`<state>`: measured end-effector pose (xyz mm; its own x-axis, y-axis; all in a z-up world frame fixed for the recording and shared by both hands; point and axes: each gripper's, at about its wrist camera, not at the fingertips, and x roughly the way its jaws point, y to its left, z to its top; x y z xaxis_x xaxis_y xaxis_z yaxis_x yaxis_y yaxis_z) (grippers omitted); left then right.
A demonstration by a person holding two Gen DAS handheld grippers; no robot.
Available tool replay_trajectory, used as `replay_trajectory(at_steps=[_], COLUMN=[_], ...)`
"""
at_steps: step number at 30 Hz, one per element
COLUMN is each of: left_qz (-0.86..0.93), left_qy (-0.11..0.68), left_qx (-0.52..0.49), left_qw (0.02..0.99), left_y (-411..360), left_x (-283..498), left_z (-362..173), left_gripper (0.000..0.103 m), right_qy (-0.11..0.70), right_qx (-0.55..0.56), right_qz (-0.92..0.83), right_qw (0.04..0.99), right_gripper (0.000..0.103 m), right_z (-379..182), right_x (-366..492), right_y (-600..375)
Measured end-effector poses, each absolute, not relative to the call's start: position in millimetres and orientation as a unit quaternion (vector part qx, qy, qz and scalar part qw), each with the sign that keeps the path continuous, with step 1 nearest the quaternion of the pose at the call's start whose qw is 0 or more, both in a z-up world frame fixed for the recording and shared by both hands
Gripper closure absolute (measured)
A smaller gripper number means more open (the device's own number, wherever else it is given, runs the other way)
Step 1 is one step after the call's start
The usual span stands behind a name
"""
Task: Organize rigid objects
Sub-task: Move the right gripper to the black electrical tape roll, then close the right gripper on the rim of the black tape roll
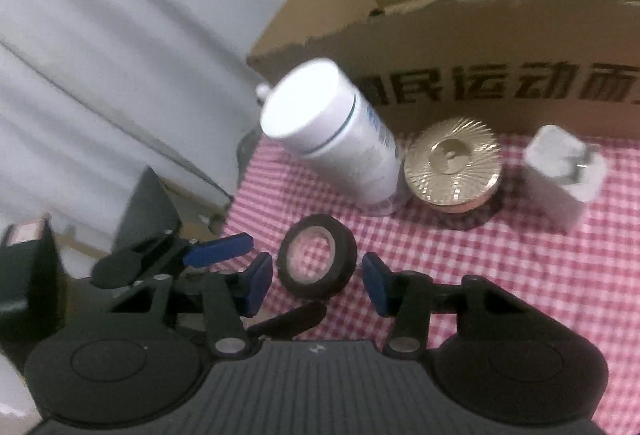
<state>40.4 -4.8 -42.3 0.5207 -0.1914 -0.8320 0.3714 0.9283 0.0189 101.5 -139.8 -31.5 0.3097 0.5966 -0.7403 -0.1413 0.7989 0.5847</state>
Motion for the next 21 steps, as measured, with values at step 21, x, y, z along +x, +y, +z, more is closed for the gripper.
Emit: replay_trajectory(at_steps=[21], left_qz=[-0.263], left_qy=[0.458], left_qx=[0.084], left_qw=[0.845], left_y=[-41.7], left_x=[27.1], left_z=[-45.0], left_gripper=[0.041], right_qy=[0.556], right_qx=[0.180], right_qz=[0.183], right_qw=[0.790], right_gripper=[0.077], right_z=[-43.5], right_x=[89.1], right_y=[-166.7])
